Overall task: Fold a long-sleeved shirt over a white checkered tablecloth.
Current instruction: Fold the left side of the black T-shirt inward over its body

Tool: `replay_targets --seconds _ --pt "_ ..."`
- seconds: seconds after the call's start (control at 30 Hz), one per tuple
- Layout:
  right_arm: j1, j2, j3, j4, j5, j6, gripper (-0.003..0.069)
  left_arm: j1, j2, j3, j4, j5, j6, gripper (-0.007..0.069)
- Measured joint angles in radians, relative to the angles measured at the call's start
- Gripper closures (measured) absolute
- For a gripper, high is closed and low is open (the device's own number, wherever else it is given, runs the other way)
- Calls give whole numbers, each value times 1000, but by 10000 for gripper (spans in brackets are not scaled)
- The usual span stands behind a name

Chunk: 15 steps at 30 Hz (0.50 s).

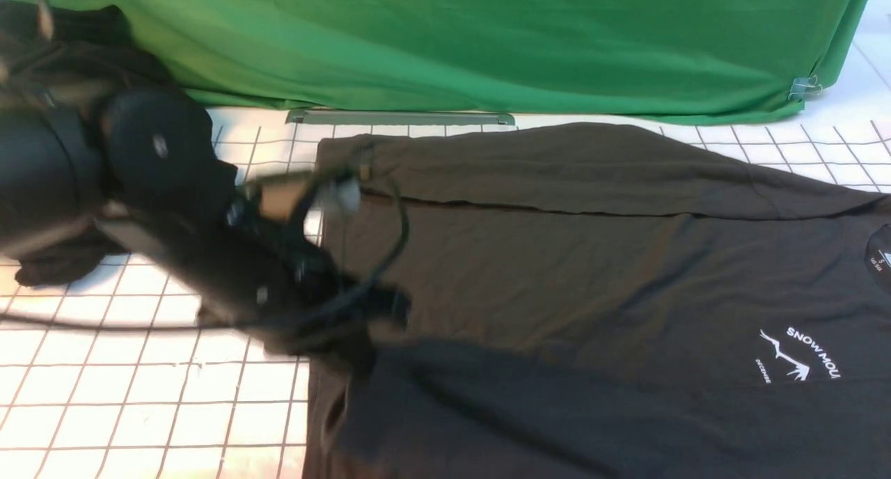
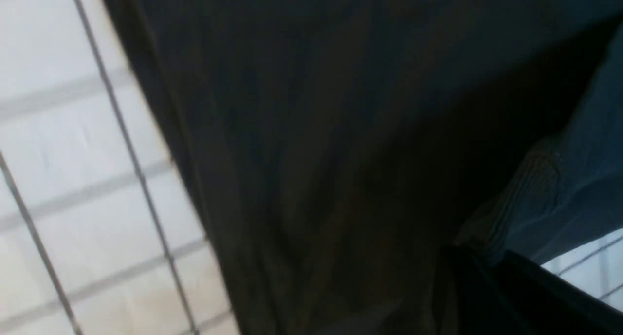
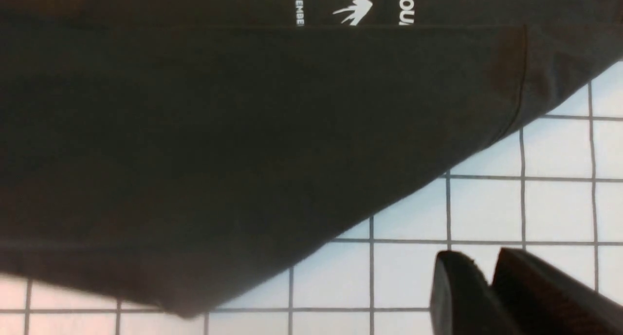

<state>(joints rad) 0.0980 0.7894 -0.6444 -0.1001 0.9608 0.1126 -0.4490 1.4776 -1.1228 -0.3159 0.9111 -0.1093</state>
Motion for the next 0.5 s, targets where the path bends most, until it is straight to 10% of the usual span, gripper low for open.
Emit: replay_targets --seconds 0.5 --pt "0 0 0 7 0 0 531 206 362 -408 -31 57 4 603"
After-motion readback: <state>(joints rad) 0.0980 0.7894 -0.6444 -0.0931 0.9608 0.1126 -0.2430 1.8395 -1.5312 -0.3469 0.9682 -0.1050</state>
